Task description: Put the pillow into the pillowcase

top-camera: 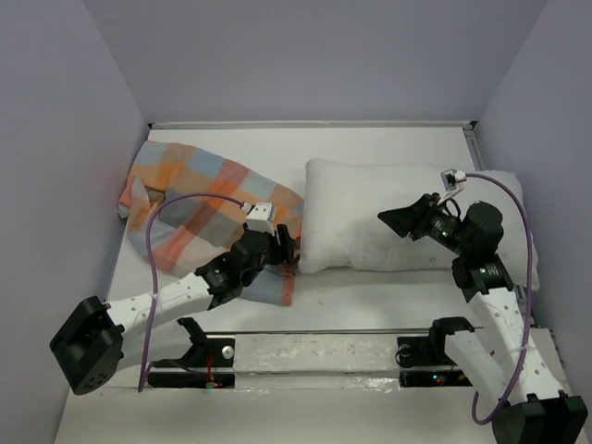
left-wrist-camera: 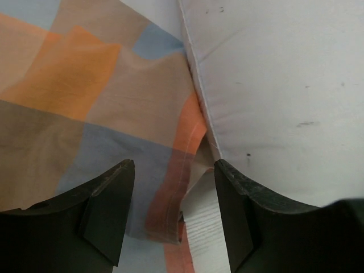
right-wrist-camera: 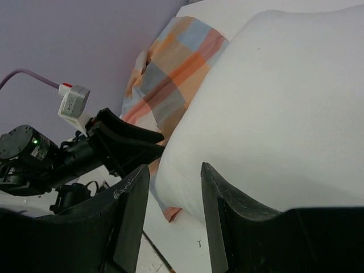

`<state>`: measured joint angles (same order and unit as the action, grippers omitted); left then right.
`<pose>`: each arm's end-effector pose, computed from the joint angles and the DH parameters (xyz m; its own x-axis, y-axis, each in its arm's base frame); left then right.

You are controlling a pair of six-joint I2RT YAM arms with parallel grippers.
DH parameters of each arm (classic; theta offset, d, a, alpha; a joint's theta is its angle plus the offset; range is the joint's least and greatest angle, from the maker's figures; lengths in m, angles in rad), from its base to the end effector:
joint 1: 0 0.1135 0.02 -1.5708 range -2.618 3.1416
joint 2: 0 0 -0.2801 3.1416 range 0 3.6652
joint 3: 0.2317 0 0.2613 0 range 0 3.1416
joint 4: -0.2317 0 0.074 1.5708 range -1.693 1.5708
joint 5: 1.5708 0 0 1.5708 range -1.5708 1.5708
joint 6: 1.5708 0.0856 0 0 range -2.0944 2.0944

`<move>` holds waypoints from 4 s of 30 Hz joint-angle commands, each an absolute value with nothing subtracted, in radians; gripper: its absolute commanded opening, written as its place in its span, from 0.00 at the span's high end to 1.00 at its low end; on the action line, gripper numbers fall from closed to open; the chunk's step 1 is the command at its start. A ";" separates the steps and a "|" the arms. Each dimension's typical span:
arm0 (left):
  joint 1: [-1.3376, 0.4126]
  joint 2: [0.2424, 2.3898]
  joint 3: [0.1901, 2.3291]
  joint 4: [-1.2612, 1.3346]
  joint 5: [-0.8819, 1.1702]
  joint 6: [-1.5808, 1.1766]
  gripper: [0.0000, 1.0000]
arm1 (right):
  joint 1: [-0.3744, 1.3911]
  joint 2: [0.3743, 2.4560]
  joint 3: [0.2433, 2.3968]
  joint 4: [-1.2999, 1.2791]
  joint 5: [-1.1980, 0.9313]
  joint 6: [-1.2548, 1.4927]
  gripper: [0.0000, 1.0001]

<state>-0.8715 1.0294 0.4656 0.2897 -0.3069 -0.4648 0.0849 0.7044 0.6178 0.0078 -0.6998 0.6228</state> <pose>0.1952 -0.1919 0.2262 -0.3988 -0.1896 -0.8972 0.4067 0.8403 -0.3584 0.1988 0.0722 0.3217 -0.4747 0.4074 -0.7801 -0.5266 0.5788 0.6227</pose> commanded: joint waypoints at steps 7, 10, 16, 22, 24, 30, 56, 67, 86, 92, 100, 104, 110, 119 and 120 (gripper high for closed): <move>-0.879 1.175 0.546 0.334 -0.355 -0.371 0.41 | 0.176 0.724 0.607 0.066 -0.693 0.611 0.53; -0.879 1.180 0.543 0.370 -0.307 -0.364 0.45 | 0.196 0.729 0.609 0.071 -0.680 0.609 0.53; -0.879 1.170 0.538 0.383 -0.258 -0.353 0.48 | 0.225 0.744 0.607 0.075 -0.667 0.609 0.53; -0.877 1.169 0.532 0.390 -0.206 -0.345 0.45 | 0.255 0.755 0.603 0.084 -0.649 0.611 0.53; -0.877 1.199 0.537 0.383 -0.189 -0.348 0.45 | 0.265 0.759 0.607 0.083 -0.644 0.611 0.53; -0.877 1.226 0.535 0.393 -0.230 -0.362 0.58 | 0.317 0.779 0.623 0.081 -0.614 0.592 0.52; -0.667 0.856 0.575 0.347 -0.278 -0.426 1.00 | 0.768 1.613 1.336 -0.276 -0.236 -0.027 0.15; -0.618 0.755 0.581 0.309 -0.279 -0.439 1.00 | 0.818 1.856 1.551 -0.296 -0.097 -0.063 0.31; -0.617 0.528 0.727 -0.123 -0.476 -0.436 1.00 | 0.818 1.973 2.060 -0.255 -0.019 -0.216 1.00; -0.617 0.544 0.631 -0.150 -0.459 -0.523 1.00 | 0.818 1.896 1.840 -0.138 0.115 -0.282 1.00; -0.627 0.655 0.595 -0.124 -0.408 -0.535 1.00 | 0.818 1.859 1.737 -0.072 0.236 -0.353 1.00; -0.634 0.676 0.587 -0.016 -0.411 -0.523 1.00 | 0.781 1.850 1.706 -0.057 0.210 -0.308 1.00; -0.629 0.710 0.623 0.171 -0.353 -0.479 1.00 | 0.709 1.862 1.756 -0.069 0.066 -0.201 0.94; -0.603 0.853 0.656 0.337 -0.175 -0.506 1.00 | 0.620 1.688 1.631 -0.250 0.026 -0.103 0.17; -0.600 0.868 0.663 0.342 -0.166 -0.509 1.00 | 0.597 1.630 1.602 -0.267 -0.042 -0.078 0.13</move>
